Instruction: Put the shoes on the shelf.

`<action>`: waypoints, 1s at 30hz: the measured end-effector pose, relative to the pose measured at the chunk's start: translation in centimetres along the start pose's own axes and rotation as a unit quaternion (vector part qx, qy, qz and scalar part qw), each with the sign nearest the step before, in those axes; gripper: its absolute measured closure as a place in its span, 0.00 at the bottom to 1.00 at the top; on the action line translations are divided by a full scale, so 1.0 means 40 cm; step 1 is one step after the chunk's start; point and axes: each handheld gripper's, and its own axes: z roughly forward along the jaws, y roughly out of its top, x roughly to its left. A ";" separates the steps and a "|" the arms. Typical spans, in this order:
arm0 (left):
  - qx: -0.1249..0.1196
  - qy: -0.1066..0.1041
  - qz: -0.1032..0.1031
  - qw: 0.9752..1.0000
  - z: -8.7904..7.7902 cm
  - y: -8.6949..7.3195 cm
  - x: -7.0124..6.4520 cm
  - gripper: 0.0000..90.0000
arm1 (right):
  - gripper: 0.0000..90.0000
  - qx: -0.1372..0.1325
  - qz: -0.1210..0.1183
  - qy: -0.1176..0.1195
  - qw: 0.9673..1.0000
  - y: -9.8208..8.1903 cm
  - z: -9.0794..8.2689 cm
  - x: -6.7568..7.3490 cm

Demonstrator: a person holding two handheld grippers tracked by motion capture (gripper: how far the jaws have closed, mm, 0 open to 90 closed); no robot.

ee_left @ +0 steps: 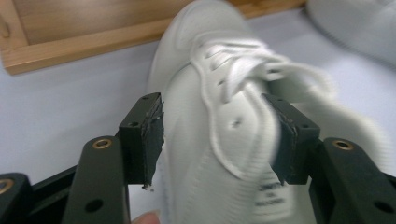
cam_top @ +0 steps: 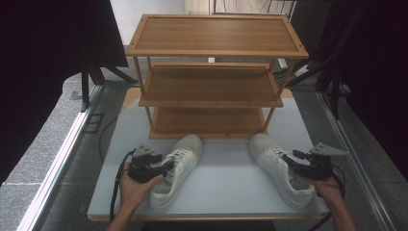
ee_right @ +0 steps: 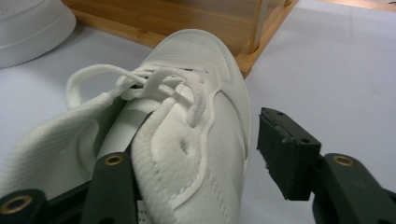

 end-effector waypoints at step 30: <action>-0.013 0.025 0.013 1.000 0.014 -0.005 -0.007 0.90 | 0.92 0.012 0.005 -0.025 1.000 -0.003 0.009 -0.003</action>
